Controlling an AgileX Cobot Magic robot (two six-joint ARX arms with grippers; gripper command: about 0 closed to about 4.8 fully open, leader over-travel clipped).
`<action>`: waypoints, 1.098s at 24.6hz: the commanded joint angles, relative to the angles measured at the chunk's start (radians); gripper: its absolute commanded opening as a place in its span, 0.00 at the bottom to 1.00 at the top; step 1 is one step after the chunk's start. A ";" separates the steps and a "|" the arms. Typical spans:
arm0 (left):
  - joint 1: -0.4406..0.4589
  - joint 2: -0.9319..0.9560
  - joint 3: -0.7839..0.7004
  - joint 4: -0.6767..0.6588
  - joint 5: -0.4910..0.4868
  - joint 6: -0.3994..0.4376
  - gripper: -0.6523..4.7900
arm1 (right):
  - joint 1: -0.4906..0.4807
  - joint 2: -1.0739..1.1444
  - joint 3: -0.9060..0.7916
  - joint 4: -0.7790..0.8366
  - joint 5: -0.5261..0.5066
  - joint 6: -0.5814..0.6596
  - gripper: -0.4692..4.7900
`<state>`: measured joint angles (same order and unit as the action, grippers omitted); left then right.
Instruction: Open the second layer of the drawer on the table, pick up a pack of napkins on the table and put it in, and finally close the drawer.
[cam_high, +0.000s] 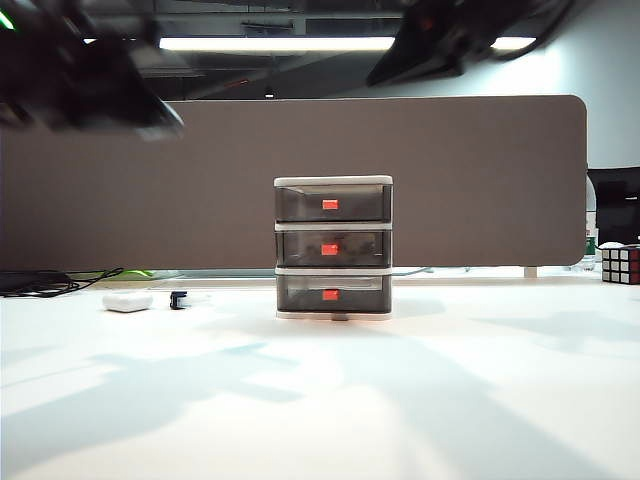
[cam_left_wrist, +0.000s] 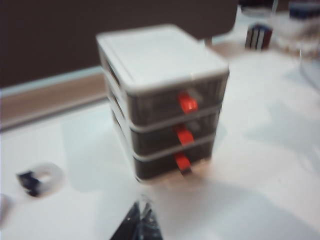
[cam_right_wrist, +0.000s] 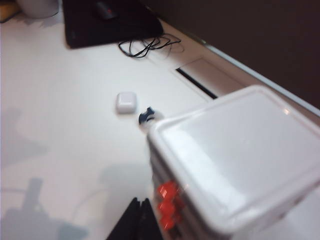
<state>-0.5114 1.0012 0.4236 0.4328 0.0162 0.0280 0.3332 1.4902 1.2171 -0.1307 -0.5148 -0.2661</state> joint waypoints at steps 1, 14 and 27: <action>0.002 -0.254 -0.056 -0.249 -0.103 -0.003 0.11 | 0.001 -0.167 -0.137 0.029 0.046 0.037 0.08; 0.001 -1.000 -0.257 -0.636 -0.232 -0.202 0.11 | 0.053 -0.766 -0.729 0.081 0.130 0.226 0.08; -0.003 -0.999 -0.272 -0.692 -0.240 -0.223 0.11 | 0.158 -1.163 -0.995 0.081 0.406 0.287 0.08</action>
<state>-0.5140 0.0021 0.1493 -0.2657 -0.2188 -0.1936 0.4877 0.3561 0.2386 -0.0586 -0.1272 0.0105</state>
